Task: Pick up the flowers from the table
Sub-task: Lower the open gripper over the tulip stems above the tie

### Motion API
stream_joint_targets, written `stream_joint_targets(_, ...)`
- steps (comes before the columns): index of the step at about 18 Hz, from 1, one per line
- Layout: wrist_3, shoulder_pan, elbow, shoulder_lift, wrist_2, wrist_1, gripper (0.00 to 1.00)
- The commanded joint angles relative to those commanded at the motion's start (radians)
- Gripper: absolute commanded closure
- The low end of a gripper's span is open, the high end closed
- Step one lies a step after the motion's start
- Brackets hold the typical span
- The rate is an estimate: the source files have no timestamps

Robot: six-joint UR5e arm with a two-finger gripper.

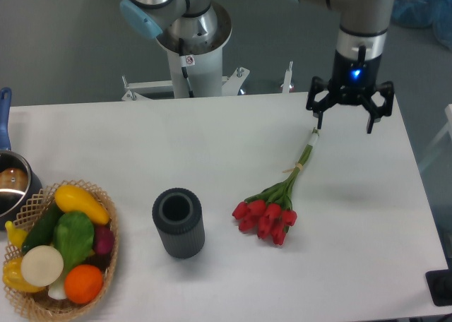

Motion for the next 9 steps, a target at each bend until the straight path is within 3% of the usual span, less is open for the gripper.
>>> stream_joint_targets(4,0.046,-0.052,-0.012,-0.06,0.098,-0.011,0.0)
stream_joint_targets(9,0.169,-0.057,-0.067,-0.08,0.14,-0.012,0.0)
